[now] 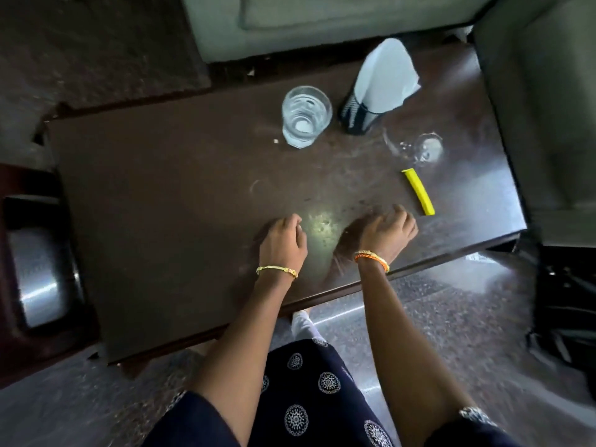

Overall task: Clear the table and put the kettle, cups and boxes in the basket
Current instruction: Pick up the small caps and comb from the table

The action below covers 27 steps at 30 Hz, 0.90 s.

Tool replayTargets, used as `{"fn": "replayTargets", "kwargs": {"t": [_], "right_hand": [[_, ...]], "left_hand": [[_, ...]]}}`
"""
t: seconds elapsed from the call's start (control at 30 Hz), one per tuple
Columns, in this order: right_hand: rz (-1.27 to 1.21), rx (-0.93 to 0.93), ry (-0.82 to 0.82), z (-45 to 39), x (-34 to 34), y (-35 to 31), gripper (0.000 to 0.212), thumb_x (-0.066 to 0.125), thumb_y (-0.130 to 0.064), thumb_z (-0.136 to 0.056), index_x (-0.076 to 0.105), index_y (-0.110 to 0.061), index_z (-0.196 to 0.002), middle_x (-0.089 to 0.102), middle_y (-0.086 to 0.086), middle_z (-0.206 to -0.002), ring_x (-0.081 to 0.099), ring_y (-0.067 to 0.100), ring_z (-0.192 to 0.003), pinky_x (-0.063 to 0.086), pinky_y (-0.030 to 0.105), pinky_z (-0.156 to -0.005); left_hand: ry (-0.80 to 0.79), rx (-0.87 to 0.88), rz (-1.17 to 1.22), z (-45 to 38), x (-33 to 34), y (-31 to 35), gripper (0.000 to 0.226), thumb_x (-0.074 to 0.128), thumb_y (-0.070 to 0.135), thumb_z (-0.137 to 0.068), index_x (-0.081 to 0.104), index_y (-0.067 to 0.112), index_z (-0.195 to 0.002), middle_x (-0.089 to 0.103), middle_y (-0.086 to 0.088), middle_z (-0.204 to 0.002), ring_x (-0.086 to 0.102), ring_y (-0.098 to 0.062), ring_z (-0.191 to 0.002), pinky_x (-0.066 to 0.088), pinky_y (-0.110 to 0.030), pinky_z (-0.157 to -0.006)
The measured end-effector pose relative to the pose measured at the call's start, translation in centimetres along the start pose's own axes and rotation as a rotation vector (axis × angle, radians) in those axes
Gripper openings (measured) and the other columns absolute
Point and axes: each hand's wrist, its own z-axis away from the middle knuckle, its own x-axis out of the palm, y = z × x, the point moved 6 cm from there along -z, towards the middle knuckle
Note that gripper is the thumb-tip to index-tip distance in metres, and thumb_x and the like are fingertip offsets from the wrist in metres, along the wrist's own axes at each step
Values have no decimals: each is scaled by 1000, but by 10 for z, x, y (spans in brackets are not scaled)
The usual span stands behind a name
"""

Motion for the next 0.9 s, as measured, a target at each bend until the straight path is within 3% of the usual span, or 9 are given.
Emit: {"fn": "replayTargets", "kwargs": {"t": [0.1, 0.23, 0.4, 0.6, 0.67, 0.73, 0.8, 0.83, 0.9], "right_hand": [[40, 61, 9, -44, 1, 20, 40, 48, -1, -85, 54, 3, -124, 49, 23, -131, 40, 38, -126, 29, 38, -106], [200, 105, -104, -81, 16, 42, 42, 45, -8, -90, 46, -8, -132, 41, 12, -142, 35, 29, -133, 28, 41, -105], [328, 156, -160, -95, 20, 58, 29, 48, -16, -91, 54, -11, -118, 49, 16, -124, 41, 34, -118, 26, 44, -98], [102, 107, -241, -41, 21, 28, 27, 51, -10, -90, 58, -7, -115, 53, 19, -116, 46, 38, -110, 32, 44, -94], [-25, 35, -293, -4, 21, 5, 26, 54, -6, -87, 60, -2, -112, 56, 23, -110, 50, 39, -105, 35, 39, -89], [-140, -23, -335, 35, 20, -19, 22, 57, -2, -86, 62, 1, -107, 60, 23, -103, 56, 35, -95, 38, 23, -82], [-247, -55, -413, 79, 22, -45, 15, 61, -4, -85, 63, 0, -100, 63, 18, -94, 61, 17, -76, 37, 3, -66], [-299, -57, -464, 102, 25, -57, 12, 63, -6, -85, 64, -3, -96, 64, 14, -88, 60, 3, -68, 37, -1, -62], [-382, -57, -576, 148, 33, -80, 7, 67, -9, -83, 64, -10, -89, 64, 1, -77, 59, -8, -60, 40, 0, -57]], "left_hand": [[16, 55, -31, -15, 19, 27, 17, 46, 15, -89, 58, 9, -99, 64, -13, -97, 60, -33, -88, 50, -45, -69], [23, 77, -53, -29, 37, 47, 14, 48, 15, -88, 59, 9, -96, 63, -11, -95, 60, -31, -85, 48, -41, -65], [43, -4, -25, -36, 45, 41, 16, 49, 13, -87, 60, 11, -98, 65, -9, -95, 61, -29, -84, 47, -37, -65], [176, -137, 114, -21, 21, 12, 19, 51, 8, -83, 61, 9, -99, 64, -7, -90, 57, -20, -72, 48, -32, -64], [247, -182, 175, -11, 3, -8, 19, 52, 6, -82, 61, 8, -98, 64, -9, -91, 56, -19, -69, 48, -31, -64], [328, -226, 220, 2, -19, -33, 18, 53, 5, -81, 62, 7, -97, 65, -9, -92, 57, -17, -68, 50, -27, -64], [426, -260, 257, 20, -49, -62, 18, 54, 3, -81, 63, 6, -96, 65, -10, -90, 56, -12, -68, 46, -10, -63], [478, -274, 273, 30, -66, -76, 17, 55, 2, -81, 63, 6, -95, 65, -10, -89, 56, -11, -68, 42, -4, -63], [571, -308, 311, 50, -101, -105, 15, 56, 2, -82, 64, 6, -94, 66, -10, -87, 57, -11, -69, 43, -6, -63]]}}
